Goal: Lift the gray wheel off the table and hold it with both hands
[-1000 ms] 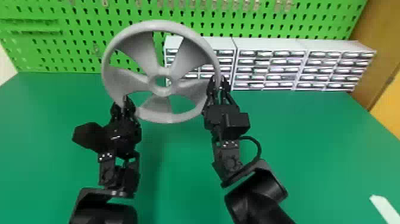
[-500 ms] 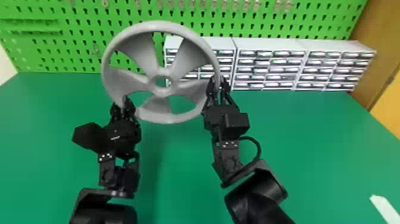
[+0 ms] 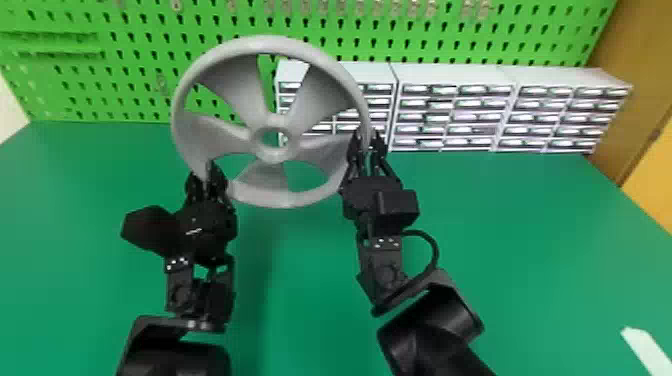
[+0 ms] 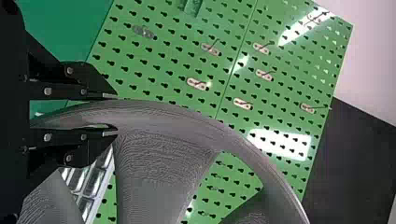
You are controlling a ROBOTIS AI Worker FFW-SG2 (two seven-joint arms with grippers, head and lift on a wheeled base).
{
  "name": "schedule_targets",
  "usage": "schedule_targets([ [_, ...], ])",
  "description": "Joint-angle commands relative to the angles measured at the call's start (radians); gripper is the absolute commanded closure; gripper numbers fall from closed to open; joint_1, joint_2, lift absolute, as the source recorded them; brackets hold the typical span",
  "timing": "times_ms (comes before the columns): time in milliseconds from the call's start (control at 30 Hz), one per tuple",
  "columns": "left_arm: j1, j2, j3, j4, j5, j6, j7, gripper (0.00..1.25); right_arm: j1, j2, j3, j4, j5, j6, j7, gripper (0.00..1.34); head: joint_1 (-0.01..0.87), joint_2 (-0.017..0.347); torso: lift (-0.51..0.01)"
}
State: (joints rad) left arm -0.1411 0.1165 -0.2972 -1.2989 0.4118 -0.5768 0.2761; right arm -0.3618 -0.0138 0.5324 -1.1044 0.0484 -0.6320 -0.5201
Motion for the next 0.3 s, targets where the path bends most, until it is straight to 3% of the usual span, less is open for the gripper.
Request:
schedule_targets([
  [0,0.0,0.0,0.0,0.0,0.001,0.0,0.0,0.97,0.001,0.0,-0.002,0.0,0.001,0.0,0.0,1.22,0.711,0.015,-0.098],
  [267,0.001,0.0,0.001,0.0,0.001,0.0,0.002,0.97,0.001,0.002,-0.005,0.0,0.001,0.0,-0.002,1.22,0.711,0.015,-0.098],
])
